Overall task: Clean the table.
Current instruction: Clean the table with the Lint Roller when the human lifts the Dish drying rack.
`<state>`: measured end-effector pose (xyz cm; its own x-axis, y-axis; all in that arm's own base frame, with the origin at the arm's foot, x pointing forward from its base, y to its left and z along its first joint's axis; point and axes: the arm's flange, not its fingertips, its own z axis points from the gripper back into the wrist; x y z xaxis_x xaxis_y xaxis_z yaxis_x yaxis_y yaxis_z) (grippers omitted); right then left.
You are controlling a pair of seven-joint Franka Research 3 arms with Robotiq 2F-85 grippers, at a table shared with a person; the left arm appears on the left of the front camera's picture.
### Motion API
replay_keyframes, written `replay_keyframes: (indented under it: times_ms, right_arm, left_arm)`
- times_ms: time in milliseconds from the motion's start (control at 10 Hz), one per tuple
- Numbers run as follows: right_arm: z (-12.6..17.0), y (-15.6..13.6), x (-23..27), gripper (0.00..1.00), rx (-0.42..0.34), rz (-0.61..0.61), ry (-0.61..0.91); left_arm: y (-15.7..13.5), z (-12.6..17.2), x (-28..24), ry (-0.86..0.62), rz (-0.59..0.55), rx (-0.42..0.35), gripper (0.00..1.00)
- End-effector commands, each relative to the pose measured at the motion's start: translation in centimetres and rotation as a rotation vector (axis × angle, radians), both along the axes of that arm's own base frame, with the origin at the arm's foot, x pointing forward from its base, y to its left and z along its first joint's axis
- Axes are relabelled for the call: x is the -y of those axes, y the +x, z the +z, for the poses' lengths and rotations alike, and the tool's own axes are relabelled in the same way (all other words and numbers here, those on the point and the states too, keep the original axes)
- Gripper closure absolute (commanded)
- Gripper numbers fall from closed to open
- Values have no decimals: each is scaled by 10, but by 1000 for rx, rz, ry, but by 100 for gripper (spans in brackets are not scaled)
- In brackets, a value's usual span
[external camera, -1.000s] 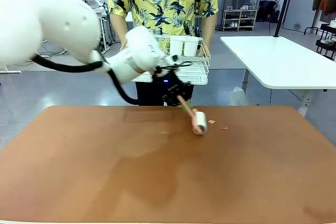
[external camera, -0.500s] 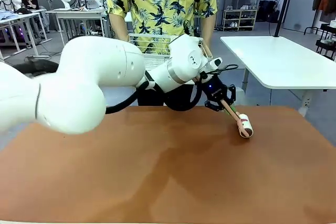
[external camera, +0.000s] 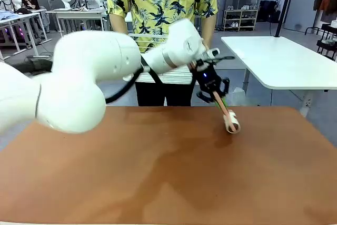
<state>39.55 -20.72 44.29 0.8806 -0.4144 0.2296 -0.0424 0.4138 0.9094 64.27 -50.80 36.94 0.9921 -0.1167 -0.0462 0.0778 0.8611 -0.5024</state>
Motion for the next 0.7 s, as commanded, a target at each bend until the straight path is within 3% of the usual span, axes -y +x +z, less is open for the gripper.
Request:
replay_keyframes:
  times_ms: [0,100,200,400,600]
  right_arm:
    - [2,0,0,0,19,4,11]
    - [2,0,0,0,19,4,11]
    - [2,0,0,0,19,4,11]
    - [2,0,0,0,19,4,11]
    - [2,0,0,0,19,4,11]
  left_arm:
    - [4,83,-59,179,-127,-42,79]
    - [-19,107,-113,307,-55,-41,79]
    - [-50,122,-159,416,-64,-62,79]
    - [-122,142,-240,671,-146,27,79]
    - [-192,152,-299,747,6,-68,79]
